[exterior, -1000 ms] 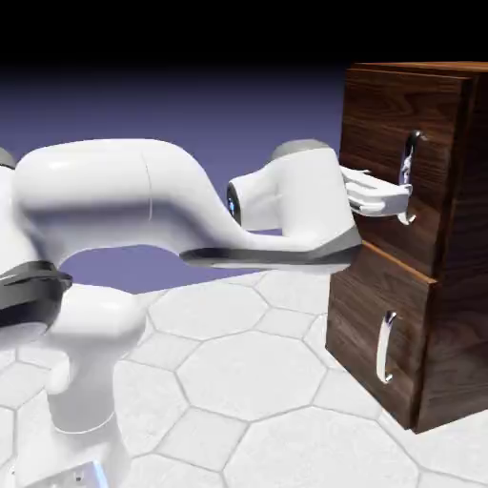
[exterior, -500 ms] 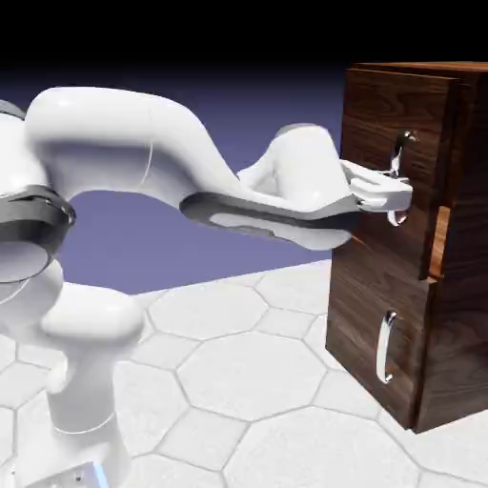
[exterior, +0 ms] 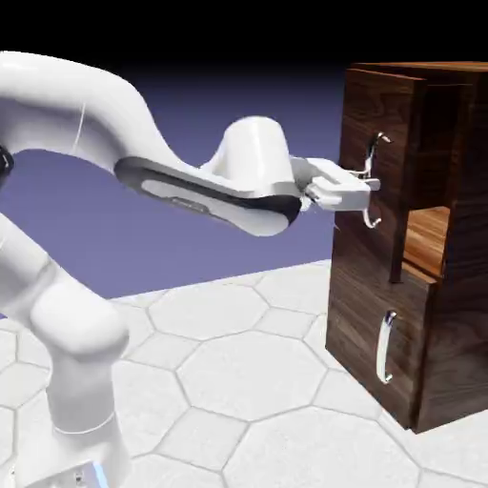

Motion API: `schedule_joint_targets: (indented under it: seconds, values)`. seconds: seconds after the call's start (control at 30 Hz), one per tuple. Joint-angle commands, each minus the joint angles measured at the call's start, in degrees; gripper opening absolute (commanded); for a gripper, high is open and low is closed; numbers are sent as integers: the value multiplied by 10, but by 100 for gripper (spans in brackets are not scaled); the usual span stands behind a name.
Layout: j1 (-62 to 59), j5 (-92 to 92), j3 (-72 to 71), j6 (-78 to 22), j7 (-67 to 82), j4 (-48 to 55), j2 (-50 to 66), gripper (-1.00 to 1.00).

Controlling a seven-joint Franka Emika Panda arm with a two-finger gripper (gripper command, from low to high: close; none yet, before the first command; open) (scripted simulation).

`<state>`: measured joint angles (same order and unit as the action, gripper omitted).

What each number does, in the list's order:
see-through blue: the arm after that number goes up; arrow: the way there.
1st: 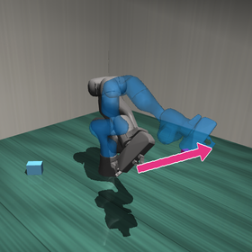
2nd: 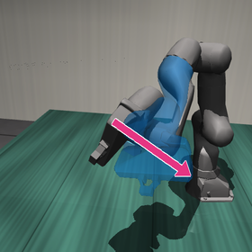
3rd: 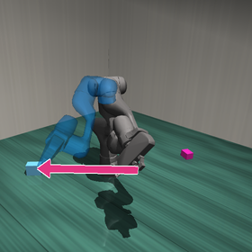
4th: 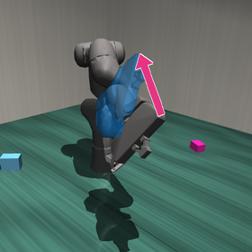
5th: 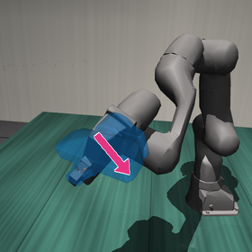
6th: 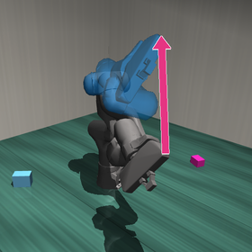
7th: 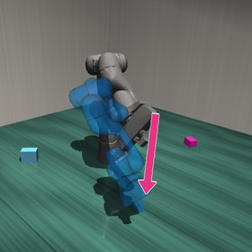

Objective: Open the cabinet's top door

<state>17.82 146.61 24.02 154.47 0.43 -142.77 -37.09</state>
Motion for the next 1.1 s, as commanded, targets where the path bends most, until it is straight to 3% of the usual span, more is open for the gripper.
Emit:
schedule_joint_targets:
  seconds: [0.0,0.6,1.07]
  values:
    - [-13,-25,-16,-9,15,-11,-7,-100]
    - [-80,-474,-296,-284,221,-140,-117,-100]
    - [-86,-754,-547,-630,233,-29,-2,-100]
